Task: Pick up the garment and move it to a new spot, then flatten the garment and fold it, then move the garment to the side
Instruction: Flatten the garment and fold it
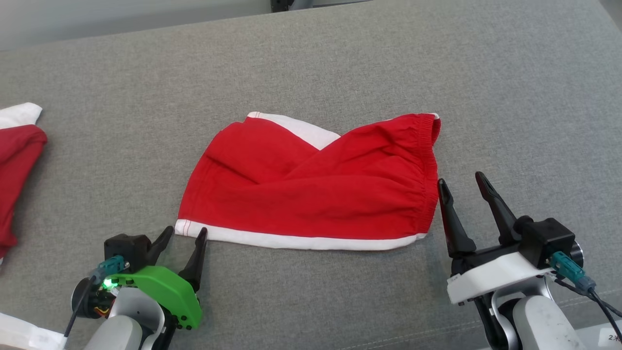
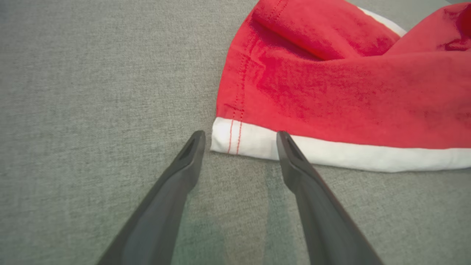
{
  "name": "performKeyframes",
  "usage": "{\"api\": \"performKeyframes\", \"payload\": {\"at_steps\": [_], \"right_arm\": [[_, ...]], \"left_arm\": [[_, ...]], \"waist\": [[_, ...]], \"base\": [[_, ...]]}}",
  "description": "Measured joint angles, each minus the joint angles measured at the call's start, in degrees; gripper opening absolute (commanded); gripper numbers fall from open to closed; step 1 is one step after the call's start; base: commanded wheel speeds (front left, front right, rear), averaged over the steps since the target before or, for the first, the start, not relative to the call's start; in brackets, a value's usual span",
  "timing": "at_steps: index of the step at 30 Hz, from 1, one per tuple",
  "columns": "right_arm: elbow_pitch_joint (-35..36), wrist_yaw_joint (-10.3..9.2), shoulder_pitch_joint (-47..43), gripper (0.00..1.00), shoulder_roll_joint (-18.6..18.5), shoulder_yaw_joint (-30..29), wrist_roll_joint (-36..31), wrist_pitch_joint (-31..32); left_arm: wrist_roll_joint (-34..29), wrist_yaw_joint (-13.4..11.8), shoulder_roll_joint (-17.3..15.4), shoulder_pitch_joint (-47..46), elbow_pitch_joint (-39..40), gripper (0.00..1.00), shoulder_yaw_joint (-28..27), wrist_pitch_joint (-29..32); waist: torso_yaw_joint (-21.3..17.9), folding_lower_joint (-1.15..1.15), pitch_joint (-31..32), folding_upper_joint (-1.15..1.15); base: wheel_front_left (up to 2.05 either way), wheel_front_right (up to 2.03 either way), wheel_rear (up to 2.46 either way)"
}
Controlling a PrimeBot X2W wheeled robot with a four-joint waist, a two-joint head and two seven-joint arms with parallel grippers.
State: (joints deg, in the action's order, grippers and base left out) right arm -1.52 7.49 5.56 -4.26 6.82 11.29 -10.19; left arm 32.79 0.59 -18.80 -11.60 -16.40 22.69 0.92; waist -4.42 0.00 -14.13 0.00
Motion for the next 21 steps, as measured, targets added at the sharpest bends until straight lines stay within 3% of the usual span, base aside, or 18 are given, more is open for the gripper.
{"api": "performKeyframes", "payload": {"at_steps": [1, 2, 3, 4, 15, 21], "right_arm": [[0.01, 0.00, -0.03, 1.00, 0.10, 0.12, -0.04, 0.00], [0.02, 0.00, -0.08, 1.00, 0.19, 0.26, -0.14, -0.01], [0.07, 0.00, -0.15, 1.00, 0.24, 0.44, -0.34, 0.00], [0.18, 0.00, -0.37, 1.00, 0.27, 0.58, -0.43, 0.01], [2.27, 0.00, -7.69, 1.00, -0.55, 5.23, -0.83, 3.56], [-0.30, 0.00, -7.19, 1.00, -0.52, 7.17, 0.02, 3.63]], "left_arm": [[0.14, 0.19, 0.04, -0.37, -0.68, 1.00, -0.01, -0.04], [0.48, 0.45, 0.08, -0.75, -1.38, 0.84, 0.02, 0.13], [0.64, 0.78, 0.08, -0.99, -2.01, 0.32, 0.01, 0.27], [0.80, 0.96, 0.09, -1.18, -2.38, 0.00, 0.03, 0.26], [0.94, 1.92, 0.02, -3.45, -4.14, 0.00, -0.02, -1.71], [0.94, 1.92, 0.15, -4.38, -4.38, 0.00, 0.05, -2.59]], "waist": [[-0.24, 0.00, -0.37, 0.00], [-0.47, 0.00, -0.72, 0.00], [-0.68, 0.00, -1.01, 0.00], [-0.90, 0.00, -1.25, 0.00], [-0.99, 0.00, -3.49, 0.00], [-0.65, 0.00, -4.57, 0.00]], "base": [[0.00, 0.00, 0.00], [0.00, 0.00, 0.00], [0.00, 0.00, 0.00], [0.00, 0.00, 0.00], [0.00, 0.00, 0.00], [0.00, 0.00, 0.00]]}}
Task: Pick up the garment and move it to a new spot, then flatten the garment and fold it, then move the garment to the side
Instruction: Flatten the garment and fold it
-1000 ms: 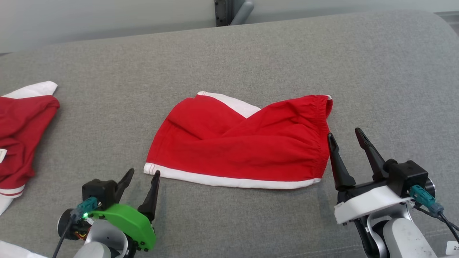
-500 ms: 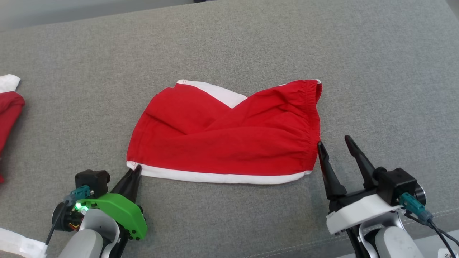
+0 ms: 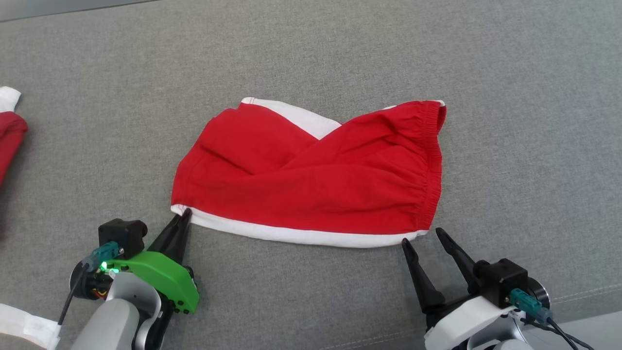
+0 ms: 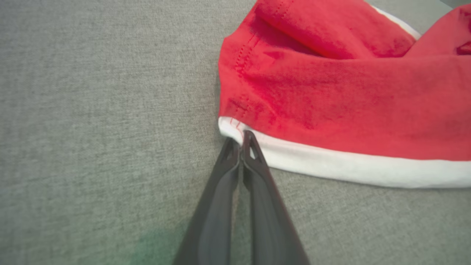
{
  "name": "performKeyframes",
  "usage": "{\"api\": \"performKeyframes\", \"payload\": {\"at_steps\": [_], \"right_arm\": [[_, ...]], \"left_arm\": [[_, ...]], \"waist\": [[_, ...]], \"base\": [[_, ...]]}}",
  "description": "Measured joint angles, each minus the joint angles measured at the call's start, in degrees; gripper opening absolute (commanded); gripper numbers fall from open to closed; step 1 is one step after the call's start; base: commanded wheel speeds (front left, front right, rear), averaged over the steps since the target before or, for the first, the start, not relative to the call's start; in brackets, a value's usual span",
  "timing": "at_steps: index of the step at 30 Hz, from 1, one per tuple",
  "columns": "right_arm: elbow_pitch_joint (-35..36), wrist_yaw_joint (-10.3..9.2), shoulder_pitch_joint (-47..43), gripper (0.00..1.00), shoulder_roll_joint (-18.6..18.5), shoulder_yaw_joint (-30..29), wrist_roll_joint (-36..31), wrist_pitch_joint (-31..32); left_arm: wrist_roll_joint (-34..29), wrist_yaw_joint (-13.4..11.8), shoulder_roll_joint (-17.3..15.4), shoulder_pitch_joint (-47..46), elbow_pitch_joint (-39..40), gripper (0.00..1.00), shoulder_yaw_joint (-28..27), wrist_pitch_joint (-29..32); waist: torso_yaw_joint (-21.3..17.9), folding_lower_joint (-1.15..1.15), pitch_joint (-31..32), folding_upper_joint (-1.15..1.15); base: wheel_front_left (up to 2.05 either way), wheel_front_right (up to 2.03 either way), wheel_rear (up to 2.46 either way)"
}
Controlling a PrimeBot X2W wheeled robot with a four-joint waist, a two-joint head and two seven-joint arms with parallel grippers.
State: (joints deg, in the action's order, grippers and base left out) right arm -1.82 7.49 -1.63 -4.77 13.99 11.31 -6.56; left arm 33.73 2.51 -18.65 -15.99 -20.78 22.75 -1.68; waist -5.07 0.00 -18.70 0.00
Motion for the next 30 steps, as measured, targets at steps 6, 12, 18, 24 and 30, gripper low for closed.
{"api": "performKeyframes", "payload": {"at_steps": [6, 12, 18, 24, 30], "right_arm": [[-2.34, 0.00, 1.14, 0.00, -0.45, 0.97, 0.71, -0.31], [-2.25, 0.00, 2.59, 0.00, -1.26, 1.22, 1.16, -1.02], [0.90, 0.00, 3.93, 0.00, -2.30, 0.89, 1.21, -2.32], [4.97, 0.01, 5.15, 0.00, -2.98, 0.77, 1.18, -3.87], [9.62, 0.00, 10.20, 0.00, -4.17, -1.18, 0.53, -4.99]], "left_arm": [[-0.01, 0.00, 0.37, -0.63, -0.20, 0.00, 0.18, -1.42], [-0.14, -0.20, 0.37, -1.05, 0.62, 0.00, -0.07, -3.35], [-0.87, -1.31, 0.11, -1.47, 3.98, 0.00, -0.60, -5.54], [-1.80, -2.76, -0.69, -1.51, 8.43, 0.00, -1.30, -7.05], [-3.35, -5.12, -2.15, -2.19, 16.82, 0.00, -2.85, -8.81]], "waist": [[1.01, 0.00, -0.44, 0.00], [1.61, 0.00, -0.77, 0.00], [1.85, 0.00, -0.04, 0.00], [1.95, 0.00, 1.13, 0.00], [1.86, 0.00, 2.56, 0.00]], "base": [[0.00, 0.00, 0.00], [0.00, 0.00, 0.00], [0.00, 0.00, 0.00], [0.00, 0.00, 0.00], [0.00, 0.00, 0.00]]}}
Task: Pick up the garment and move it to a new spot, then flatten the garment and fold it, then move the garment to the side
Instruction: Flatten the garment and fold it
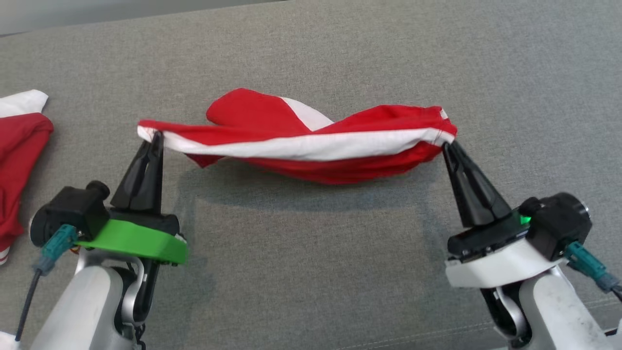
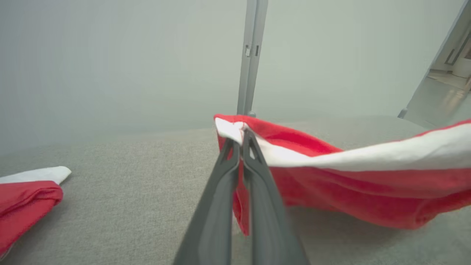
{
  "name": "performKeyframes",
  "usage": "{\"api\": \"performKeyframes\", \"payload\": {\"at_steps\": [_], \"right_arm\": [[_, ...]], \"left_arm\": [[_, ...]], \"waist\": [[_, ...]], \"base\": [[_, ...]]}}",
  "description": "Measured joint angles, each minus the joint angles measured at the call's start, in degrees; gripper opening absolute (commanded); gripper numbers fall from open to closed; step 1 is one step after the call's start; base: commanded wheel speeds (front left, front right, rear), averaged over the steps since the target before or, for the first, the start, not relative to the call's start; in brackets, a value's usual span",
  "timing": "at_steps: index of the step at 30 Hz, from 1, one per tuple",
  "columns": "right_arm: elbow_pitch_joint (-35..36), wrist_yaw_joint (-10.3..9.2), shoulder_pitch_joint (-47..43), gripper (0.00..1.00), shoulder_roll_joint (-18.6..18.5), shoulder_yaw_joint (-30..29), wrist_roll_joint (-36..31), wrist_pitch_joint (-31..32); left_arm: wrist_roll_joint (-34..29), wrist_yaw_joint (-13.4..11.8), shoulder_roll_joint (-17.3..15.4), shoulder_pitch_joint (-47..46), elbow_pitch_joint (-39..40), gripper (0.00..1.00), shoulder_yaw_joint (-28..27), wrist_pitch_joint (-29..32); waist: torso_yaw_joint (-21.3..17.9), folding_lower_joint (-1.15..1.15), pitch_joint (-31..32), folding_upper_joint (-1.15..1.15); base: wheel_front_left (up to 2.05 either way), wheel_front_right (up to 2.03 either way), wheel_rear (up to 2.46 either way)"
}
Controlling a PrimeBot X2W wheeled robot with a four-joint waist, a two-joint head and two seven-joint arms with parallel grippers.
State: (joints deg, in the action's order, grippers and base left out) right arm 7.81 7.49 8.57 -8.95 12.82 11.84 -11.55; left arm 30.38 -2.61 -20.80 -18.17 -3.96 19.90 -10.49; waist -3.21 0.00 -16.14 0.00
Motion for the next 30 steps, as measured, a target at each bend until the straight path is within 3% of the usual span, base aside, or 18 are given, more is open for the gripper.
{"api": "performKeyframes", "payload": {"at_steps": [18, 24, 30], "right_arm": [[8.96, 0.01, 11.16, 0.00, -3.88, -5.84, -1.38, 2.60], [9.04, 0.01, 11.17, 0.00, -3.96, -5.26, -0.20, 3.75], [7.09, 0.01, 13.54, 0.00, -4.09, -4.93, 1.03, 3.81]], "left_arm": [[-5.69, -5.52, -3.20, -8.79, 22.39, 0.00, -3.20, 2.75], [-5.49, -6.47, -3.20, -8.81, 24.24, 0.00, -3.52, 3.60], [-4.77, -5.86, -3.20, -11.10, 23.38, 0.00, -3.92, 3.49]], "waist": [[1.40, 0.00, 6.85, 0.00], [1.49, 0.00, 7.07, 0.00], [1.31, 0.00, 5.13, 0.00]], "base": [[0.00, 0.00, 0.00], [0.00, 0.00, 0.00], [0.00, 0.00, 0.00]]}}
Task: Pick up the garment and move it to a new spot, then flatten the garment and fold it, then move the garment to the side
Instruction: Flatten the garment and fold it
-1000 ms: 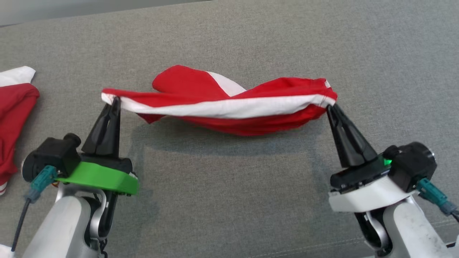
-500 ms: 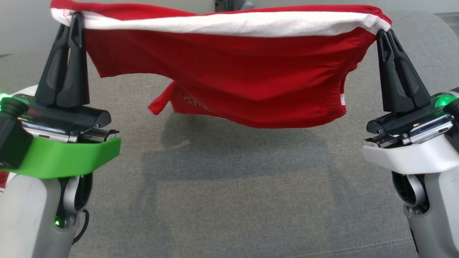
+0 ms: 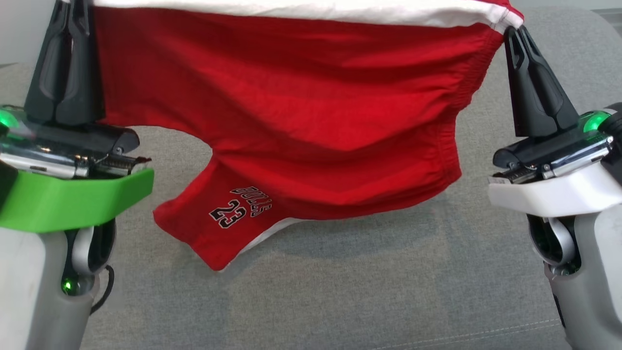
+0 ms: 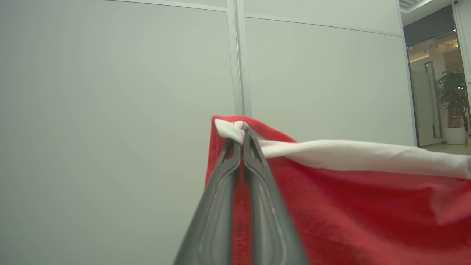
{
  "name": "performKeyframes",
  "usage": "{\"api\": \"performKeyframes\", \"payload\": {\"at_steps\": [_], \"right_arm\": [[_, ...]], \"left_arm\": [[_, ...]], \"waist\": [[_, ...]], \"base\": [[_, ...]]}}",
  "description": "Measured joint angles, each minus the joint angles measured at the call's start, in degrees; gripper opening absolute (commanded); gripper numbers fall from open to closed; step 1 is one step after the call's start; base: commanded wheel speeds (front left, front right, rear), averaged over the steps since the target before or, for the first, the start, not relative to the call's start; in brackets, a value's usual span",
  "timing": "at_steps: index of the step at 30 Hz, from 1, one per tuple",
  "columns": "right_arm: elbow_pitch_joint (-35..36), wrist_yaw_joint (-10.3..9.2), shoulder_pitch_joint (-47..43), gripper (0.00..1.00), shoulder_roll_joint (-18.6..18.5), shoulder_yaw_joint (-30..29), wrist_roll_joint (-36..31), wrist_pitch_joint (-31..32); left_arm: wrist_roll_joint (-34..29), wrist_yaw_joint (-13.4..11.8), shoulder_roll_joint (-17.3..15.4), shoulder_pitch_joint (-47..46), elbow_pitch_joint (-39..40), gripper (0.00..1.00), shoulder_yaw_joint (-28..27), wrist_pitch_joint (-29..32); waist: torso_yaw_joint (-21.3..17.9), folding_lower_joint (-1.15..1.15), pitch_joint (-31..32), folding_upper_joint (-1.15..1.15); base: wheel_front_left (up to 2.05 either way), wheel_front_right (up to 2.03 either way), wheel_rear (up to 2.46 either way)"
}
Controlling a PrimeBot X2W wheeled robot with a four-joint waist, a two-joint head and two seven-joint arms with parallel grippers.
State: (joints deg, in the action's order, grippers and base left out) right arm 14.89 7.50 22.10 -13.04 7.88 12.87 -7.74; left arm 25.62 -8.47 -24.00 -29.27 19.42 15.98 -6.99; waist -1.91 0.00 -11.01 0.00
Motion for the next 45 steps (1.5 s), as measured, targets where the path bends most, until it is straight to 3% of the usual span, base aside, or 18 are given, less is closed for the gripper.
{"api": "performKeyframes", "payload": {"at_steps": [10, 18, 24, 26, 30, 34, 45], "right_arm": [[-9.54, -0.01, 14.92, 0.00, -1.08, 1.03, 2.60, -1.49], [-26.21, -0.01, 34.45, 0.00, -0.93, 4.07, 4.20, -5.23], [-42.07, -0.01, 45.25, 0.00, 2.35, 5.42, 4.68, -7.16], [-44.10, -0.01, 46.46, 0.00, 3.48, 5.38, 4.85, -7.25], [-46.10, 0.00, 45.57, 0.00, 4.05, 6.16, 5.11, -7.31], [-45.30, 0.00, 39.64, 0.00, 3.35, 7.43, 5.57, -7.32], [-29.50, 0.00, 12.98, 0.00, 3.49, 7.54, 7.03, -7.32]], "left_arm": [[1.11, 6.72, 1.19, -16.72, -11.07, 0.00, 1.77, -1.57], [0.45, 12.17, 5.75, -35.91, -30.51, 0.00, 3.86, -5.92], [1.11, 14.46, 9.76, -45.02, -50.63, 0.00, 4.52, -7.46], [2.14, 14.83, 10.68, -46.06, -54.82, 0.00, 4.48, -7.71], [3.22, 15.49, 12.65, -45.55, -59.66, 0.00, 4.41, -7.89], [3.76, 15.59, 14.03, -39.58, -58.58, 0.00, 1.87, -7.97], [-0.19, 15.78, 15.88, -10.56, -42.53, 0.00, -7.45, -8.03]], "waist": [[-0.07, 0.00, -6.84, 0.00], [0.49, 0.00, -13.35, 0.00], [1.10, -0.01, -16.61, 0.00], [1.07, -0.01, -17.04, 0.00], [1.15, -0.01, -17.96, 0.00], [1.63, -0.01, -18.66, 0.00], [1.45, 0.00, -15.98, 0.00]], "base": [[0.00, 0.00, 0.00], [0.00, 0.00, 0.00], [0.00, 0.00, 0.00], [0.00, 0.00, 0.00], [0.00, 0.00, 0.00], [0.00, 0.00, 0.00], [0.00, 0.00, 0.00]]}}
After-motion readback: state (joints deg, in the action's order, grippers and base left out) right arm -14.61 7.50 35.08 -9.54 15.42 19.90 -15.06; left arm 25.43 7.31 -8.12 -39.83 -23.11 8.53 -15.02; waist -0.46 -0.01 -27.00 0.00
